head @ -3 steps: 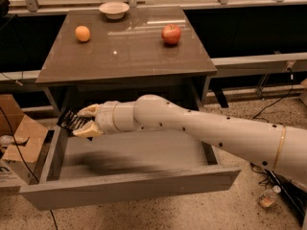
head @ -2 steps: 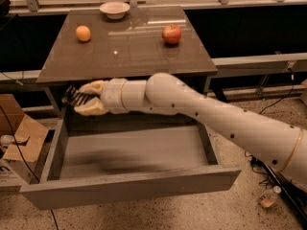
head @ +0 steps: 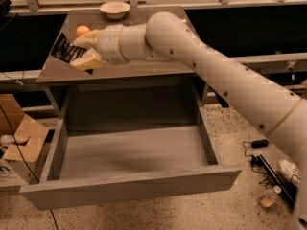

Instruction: Pick rxbar chocolate from top drawer and place on counter

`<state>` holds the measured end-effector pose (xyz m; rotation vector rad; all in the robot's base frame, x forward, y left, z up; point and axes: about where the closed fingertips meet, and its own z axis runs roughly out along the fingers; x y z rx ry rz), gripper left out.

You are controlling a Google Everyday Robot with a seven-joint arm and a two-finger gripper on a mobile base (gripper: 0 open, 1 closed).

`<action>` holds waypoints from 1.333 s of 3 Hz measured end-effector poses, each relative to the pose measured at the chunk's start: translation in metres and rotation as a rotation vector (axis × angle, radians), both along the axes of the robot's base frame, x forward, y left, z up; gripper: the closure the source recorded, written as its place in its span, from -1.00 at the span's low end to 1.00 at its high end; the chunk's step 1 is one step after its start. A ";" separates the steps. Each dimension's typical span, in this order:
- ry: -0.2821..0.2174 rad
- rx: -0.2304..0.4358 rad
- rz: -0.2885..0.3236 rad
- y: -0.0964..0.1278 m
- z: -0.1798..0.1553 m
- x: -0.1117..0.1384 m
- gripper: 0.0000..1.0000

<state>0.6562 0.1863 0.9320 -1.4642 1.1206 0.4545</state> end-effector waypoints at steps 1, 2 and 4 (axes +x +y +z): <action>-0.021 -0.045 -0.055 -0.025 0.024 0.068 0.48; -0.016 -0.051 -0.093 -0.047 0.020 0.110 0.01; 0.020 -0.044 -0.102 -0.071 -0.018 0.153 -0.99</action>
Offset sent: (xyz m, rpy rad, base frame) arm 0.1612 -0.0801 0.0188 -0.0577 -0.0148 -0.1480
